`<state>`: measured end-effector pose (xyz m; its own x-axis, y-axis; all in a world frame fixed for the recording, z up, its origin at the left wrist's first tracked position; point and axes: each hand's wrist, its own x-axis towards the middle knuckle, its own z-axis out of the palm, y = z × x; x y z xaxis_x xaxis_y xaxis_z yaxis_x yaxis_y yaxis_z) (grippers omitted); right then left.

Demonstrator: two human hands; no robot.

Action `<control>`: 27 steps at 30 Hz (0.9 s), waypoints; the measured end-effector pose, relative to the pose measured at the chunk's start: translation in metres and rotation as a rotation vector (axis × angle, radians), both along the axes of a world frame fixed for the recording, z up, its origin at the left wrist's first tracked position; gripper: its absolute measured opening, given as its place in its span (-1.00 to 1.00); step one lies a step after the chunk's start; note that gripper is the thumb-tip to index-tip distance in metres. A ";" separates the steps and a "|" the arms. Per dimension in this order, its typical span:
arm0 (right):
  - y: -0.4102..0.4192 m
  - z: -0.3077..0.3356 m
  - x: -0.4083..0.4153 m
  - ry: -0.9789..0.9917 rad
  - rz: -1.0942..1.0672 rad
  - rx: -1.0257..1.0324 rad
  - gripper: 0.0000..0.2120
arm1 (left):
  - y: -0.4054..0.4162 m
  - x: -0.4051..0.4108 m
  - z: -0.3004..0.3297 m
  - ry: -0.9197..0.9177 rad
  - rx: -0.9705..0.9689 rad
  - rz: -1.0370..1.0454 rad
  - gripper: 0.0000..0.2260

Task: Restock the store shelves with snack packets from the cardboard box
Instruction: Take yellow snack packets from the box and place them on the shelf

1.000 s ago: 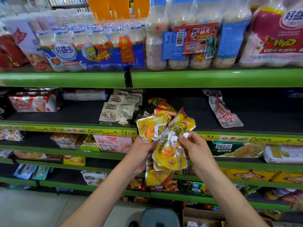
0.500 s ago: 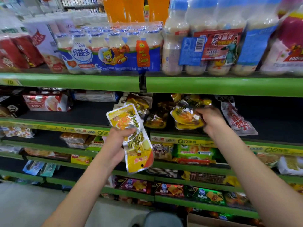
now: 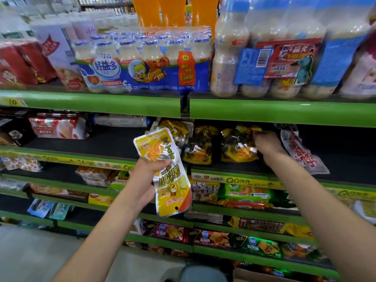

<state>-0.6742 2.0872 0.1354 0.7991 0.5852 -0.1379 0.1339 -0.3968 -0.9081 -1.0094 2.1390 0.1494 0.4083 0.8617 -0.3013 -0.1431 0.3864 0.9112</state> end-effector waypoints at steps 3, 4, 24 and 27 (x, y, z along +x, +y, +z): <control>0.000 -0.005 0.006 -0.023 0.007 -0.068 -0.70 | -0.002 0.007 -0.001 -0.001 -0.002 -0.022 -0.65; 0.000 -0.008 0.004 -0.037 0.042 -0.091 -0.71 | -0.003 0.009 0.000 -0.003 0.003 -0.034 -0.69; -0.004 0.008 -0.034 -0.794 0.334 -0.391 -0.49 | -0.010 0.012 -0.002 -0.050 0.029 -0.110 -0.49; 0.006 0.000 -0.050 -0.693 0.506 -0.518 -0.37 | -0.012 0.013 -0.001 -0.047 0.038 -0.123 -0.55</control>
<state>-0.7239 2.0933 0.1354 0.4728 0.8783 -0.0702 0.8308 -0.4710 -0.2967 -0.9968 2.1275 0.1488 0.5244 0.8148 -0.2472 -0.1402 0.3690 0.9188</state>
